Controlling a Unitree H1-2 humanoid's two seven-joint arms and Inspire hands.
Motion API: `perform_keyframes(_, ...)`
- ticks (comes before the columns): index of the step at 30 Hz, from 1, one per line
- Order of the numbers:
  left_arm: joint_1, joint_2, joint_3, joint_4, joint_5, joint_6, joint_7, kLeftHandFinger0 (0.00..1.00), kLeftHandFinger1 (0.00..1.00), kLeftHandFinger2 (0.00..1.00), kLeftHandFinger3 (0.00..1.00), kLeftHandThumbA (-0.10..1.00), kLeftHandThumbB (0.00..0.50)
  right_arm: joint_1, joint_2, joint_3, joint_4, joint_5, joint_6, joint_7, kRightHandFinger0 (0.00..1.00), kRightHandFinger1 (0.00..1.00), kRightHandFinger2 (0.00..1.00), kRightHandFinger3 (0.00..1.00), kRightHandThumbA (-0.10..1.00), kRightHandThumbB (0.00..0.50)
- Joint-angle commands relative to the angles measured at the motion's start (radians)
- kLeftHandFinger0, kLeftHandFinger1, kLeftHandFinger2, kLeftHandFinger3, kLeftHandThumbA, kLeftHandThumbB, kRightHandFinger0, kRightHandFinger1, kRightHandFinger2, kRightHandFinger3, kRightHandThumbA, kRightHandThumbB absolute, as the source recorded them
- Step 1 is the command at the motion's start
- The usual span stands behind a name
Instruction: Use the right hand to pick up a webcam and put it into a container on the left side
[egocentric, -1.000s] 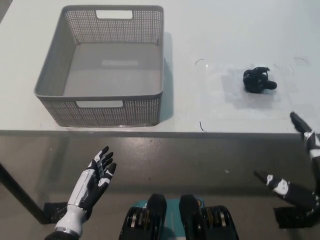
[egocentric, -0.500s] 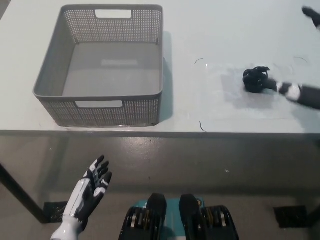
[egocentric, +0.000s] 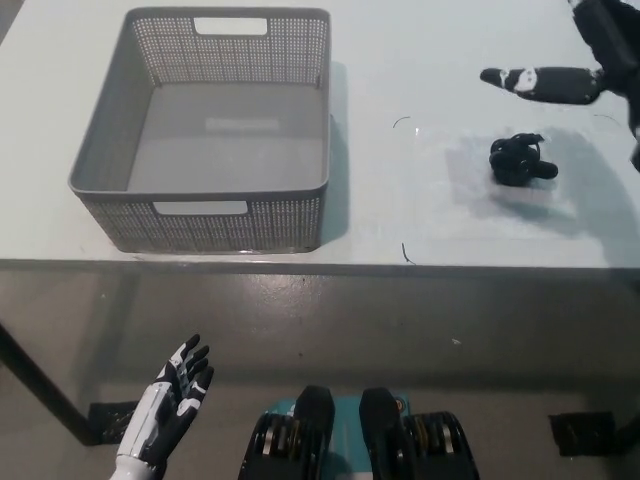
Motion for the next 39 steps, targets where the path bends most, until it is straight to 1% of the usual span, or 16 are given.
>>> perform_keyframes(1,0.005,0.005,-0.001,-0.028,-0.006,-0.041,-0.006,1.00,1.00,1.00,1.00,0.72,0.000,-0.120,0.007,0.054,0.126,-0.047,-0.008,0.002,1.00,1.00,1.00,1.00,1.00,0.500)
perform_keyframes(2,0.011,0.003,0.000,-0.028,-0.010,-0.042,-0.007,1.00,1.00,1.00,1.00,0.70,0.000,-0.136,0.012,0.070,0.169,-0.045,-0.018,-0.003,1.00,1.00,1.00,1.00,1.00,0.500)
perform_keyframes(6,0.016,0.002,0.000,-0.024,-0.008,-0.047,-0.005,1.00,1.00,1.00,1.00,0.70,0.000,-0.190,0.027,0.111,0.290,-0.037,-0.018,0.012,1.00,1.00,1.00,1.00,1.00,0.500)
perform_keyframes(9,0.018,0.001,0.000,-0.026,-0.005,-0.042,-0.002,1.00,1.00,1.00,1.00,0.71,0.000,-0.226,0.041,0.144,0.392,-0.035,-0.056,0.008,1.00,1.00,1.00,1.00,1.00,0.500)
perform_keyframes(12,0.023,0.000,0.000,-0.030,-0.005,-0.038,-0.001,1.00,1.00,1.00,1.00,0.71,0.000,-0.237,0.055,0.172,0.442,-0.028,-0.065,0.017,1.00,1.00,1.00,1.00,0.99,0.500)
perform_keyframes(14,0.025,0.000,-0.001,-0.029,-0.005,-0.039,-0.002,1.00,1.00,1.00,1.00,0.71,0.000,-0.236,0.070,0.179,0.471,-0.018,-0.057,0.020,1.00,1.00,1.00,1.00,0.89,0.500)
perform_keyframes(18,0.035,-0.002,-0.004,-0.030,-0.009,-0.039,-0.007,1.00,1.00,1.00,1.00,0.70,0.000,-0.235,0.079,0.224,0.530,-0.044,-0.041,0.026,1.00,1.00,1.00,1.00,0.84,0.500)
perform_keyframes(20,0.036,-0.001,-0.004,-0.023,-0.008,-0.051,-0.007,1.00,1.00,1.00,1.00,0.69,0.000,-0.230,0.078,0.239,0.545,-0.048,-0.041,0.022,1.00,1.00,1.00,1.00,0.81,0.500)
perform_keyframes(25,0.037,0.000,-0.004,-0.021,-0.010,-0.052,-0.008,1.00,1.00,1.00,1.00,0.70,0.000,-0.231,0.068,0.292,0.602,-0.079,-0.049,0.006,1.00,1.00,1.00,1.00,0.81,0.500)
perform_keyframes(27,0.040,0.001,-0.004,-0.021,-0.010,-0.053,-0.009,1.00,1.00,1.00,1.00,0.70,0.000,-0.228,0.067,0.301,0.623,-0.081,-0.042,0.004,1.00,1.00,1.00,1.00,0.78,0.500)
perform_keyframes(29,0.048,0.000,-0.005,-0.022,-0.009,-0.056,-0.010,1.00,1.00,1.00,1.00,0.71,0.000,-0.224,0.061,0.326,0.642,-0.102,-0.033,-0.002,1.00,1.00,1.00,1.00,0.81,0.500)
perform_keyframes(39,0.052,0.000,-0.005,-0.013,-0.014,-0.067,-0.011,1.00,1.00,1.00,1.00,0.71,0.001,-0.256,0.018,0.380,0.755,-0.159,-0.040,-0.068,1.00,1.00,1.00,1.00,0.78,0.500)
